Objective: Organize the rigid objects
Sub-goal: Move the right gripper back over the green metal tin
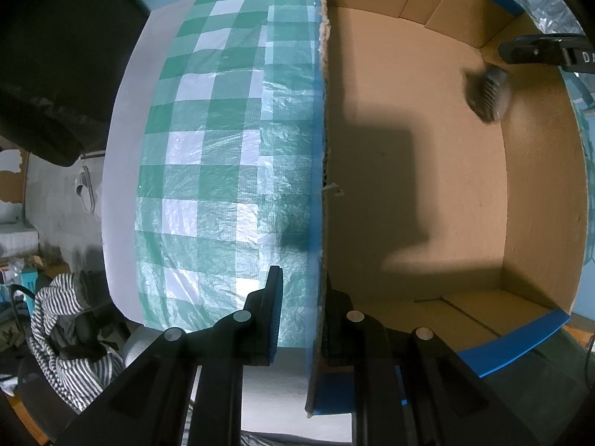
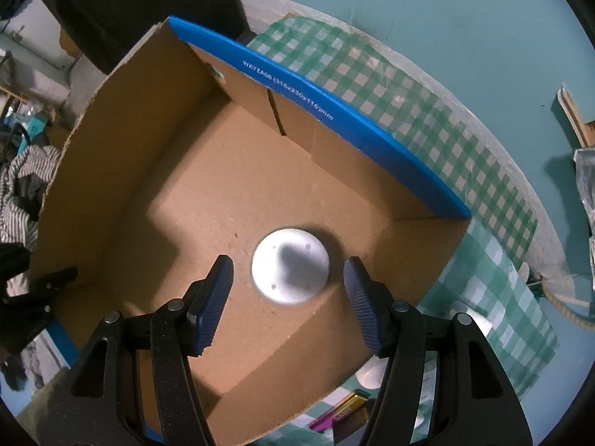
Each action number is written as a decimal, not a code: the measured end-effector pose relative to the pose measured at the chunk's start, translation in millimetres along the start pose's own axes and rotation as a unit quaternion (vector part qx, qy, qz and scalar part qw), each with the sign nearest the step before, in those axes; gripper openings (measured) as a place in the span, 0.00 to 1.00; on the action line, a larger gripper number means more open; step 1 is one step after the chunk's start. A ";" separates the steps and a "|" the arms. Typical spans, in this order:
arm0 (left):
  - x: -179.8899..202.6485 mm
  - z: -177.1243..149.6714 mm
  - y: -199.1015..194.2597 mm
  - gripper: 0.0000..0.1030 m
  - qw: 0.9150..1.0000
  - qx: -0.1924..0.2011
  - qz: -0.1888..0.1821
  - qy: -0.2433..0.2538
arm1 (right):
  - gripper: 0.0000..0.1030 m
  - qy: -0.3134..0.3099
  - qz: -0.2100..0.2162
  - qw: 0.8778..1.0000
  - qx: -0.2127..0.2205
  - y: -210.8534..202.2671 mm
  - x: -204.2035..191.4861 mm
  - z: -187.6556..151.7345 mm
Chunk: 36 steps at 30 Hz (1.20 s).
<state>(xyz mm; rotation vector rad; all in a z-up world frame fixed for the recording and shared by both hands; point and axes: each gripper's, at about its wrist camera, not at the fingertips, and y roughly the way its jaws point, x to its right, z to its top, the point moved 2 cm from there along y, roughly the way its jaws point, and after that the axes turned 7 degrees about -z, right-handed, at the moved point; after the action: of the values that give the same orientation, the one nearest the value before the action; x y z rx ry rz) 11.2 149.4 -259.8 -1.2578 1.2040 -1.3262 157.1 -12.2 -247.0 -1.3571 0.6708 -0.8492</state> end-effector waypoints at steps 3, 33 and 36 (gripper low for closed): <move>0.9 -0.4 0.5 0.17 1.000 0.001 0.003 0.001 | 0.69 0.006 0.000 1.000 0.010 -4.8 2.8 -0.4; 6.7 -3.2 -3.0 0.17 1.000 0.009 0.006 0.008 | 0.71 0.087 -0.023 0.994 0.065 -102.5 77.7 -68.1; 7.2 -3.3 -3.3 0.17 1.000 0.009 0.006 0.009 | 0.71 0.099 -0.028 0.993 0.060 -103.5 90.9 -80.5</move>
<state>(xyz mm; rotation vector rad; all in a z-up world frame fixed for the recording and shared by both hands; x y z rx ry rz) 7.5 142.8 -255.8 -1.2261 1.2071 -1.3383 126.7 -133.4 -147.8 -1.1974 0.7242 -1.0634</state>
